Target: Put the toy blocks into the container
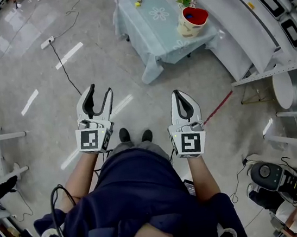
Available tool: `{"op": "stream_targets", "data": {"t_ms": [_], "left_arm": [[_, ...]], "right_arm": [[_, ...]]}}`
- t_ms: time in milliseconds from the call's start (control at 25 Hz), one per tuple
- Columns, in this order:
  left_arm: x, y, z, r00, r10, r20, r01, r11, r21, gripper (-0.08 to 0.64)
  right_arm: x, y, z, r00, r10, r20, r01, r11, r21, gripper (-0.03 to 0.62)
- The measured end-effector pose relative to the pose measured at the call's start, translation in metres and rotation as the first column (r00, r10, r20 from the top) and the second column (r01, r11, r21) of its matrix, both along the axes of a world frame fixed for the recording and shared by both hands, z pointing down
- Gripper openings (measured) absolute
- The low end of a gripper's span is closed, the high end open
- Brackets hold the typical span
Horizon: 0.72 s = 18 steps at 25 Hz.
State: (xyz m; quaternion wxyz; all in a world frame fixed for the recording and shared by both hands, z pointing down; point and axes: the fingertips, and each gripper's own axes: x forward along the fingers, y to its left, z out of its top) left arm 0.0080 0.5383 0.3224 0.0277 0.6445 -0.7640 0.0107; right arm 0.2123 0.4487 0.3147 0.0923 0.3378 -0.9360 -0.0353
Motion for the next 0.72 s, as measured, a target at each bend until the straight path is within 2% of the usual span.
{"op": "stream_targets", "data": {"t_ms": [200,360,520,720], "left_arm": [[0.001,-0.005,-0.002,1.0,0.003,0.008,-0.003,1.0,0.004,0.338],[0.003,-0.01,-0.019,0.998,0.054,0.027,-0.056,0.995,0.081,0.415],[0.003,-0.015,-0.021,0.996,0.085,0.024,-0.087,0.993,0.081,0.496],[-0.003,-0.021,-0.027,0.995,0.098,0.02,-0.1,0.992,0.076,0.522]], "right_arm": [[0.004,0.002,0.004,1.0,-0.025,-0.013,0.025,1.0,-0.007,0.0],[0.003,0.004,0.004,0.999,-0.037,-0.026,0.037,0.999,-0.012,0.0],[0.005,0.003,0.007,0.998,-0.052,-0.022,0.051,0.998,-0.023,0.0],[0.001,-0.001,0.005,0.998,-0.066,-0.018,0.065,0.997,-0.03,0.0]]}}
